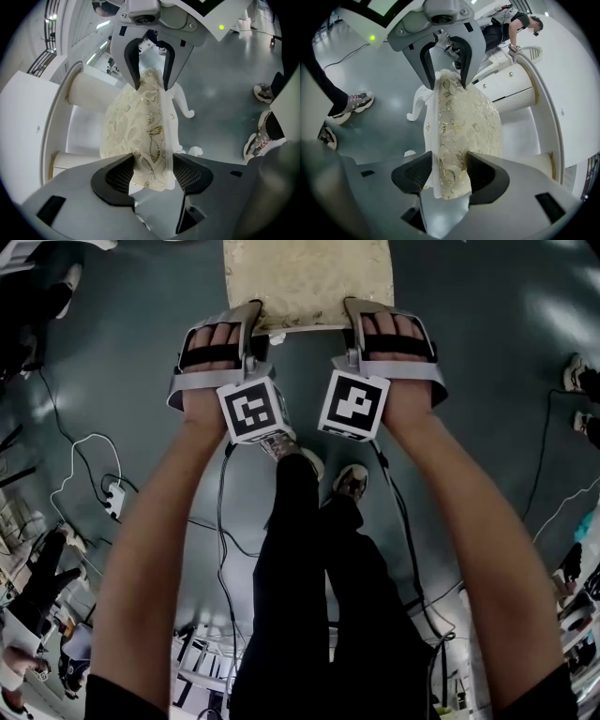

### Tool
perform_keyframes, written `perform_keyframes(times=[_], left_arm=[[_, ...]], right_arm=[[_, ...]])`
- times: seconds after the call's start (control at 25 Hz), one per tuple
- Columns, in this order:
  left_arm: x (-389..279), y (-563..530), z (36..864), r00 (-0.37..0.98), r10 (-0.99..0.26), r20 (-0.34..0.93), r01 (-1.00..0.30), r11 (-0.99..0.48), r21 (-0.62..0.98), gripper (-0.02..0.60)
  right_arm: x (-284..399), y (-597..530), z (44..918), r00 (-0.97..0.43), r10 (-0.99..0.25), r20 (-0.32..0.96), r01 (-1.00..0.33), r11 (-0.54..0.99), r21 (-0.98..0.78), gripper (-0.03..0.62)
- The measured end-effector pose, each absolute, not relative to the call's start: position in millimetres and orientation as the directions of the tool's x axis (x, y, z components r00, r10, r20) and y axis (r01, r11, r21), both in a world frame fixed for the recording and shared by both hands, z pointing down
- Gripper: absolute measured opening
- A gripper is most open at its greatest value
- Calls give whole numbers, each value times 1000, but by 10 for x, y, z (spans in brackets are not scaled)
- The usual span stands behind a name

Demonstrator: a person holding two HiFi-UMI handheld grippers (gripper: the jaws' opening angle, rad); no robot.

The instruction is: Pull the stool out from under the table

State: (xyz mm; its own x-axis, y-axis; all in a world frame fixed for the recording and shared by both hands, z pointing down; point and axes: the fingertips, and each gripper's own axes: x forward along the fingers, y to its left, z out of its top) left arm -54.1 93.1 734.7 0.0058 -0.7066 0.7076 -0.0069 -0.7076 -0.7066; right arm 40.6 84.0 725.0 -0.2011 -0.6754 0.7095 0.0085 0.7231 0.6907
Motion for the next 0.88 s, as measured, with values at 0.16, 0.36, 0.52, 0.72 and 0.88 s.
perform_keyframes(times=[0.16, 0.36, 0.52, 0.72, 0.88], left_arm=[[-400, 1127, 7333, 14, -714, 700, -26, -701, -713, 268], [-271, 1329, 7316, 34, -710, 704, -27, -705, -709, 268], [-237, 1409, 7314, 44, -705, 708, -24, -709, -704, 268], [-245, 1423, 7333, 15, -697, 717, -35, -717, -696, 272], [-227, 1458, 7280, 7, -673, 740, -85, -738, -670, 282]], right_arm=[[539, 1040, 7265, -194, -671, 715, 6, 728, 685, 235], [652, 1240, 7275, -187, -659, 728, -2, 741, 671, 236], [705, 1324, 7283, -166, -657, 735, 5, 745, 667, 236], [689, 1335, 7248, -168, -640, 750, 0, 761, 649, 236], [700, 1348, 7026, -184, -624, 759, -56, 778, 626, 165]])
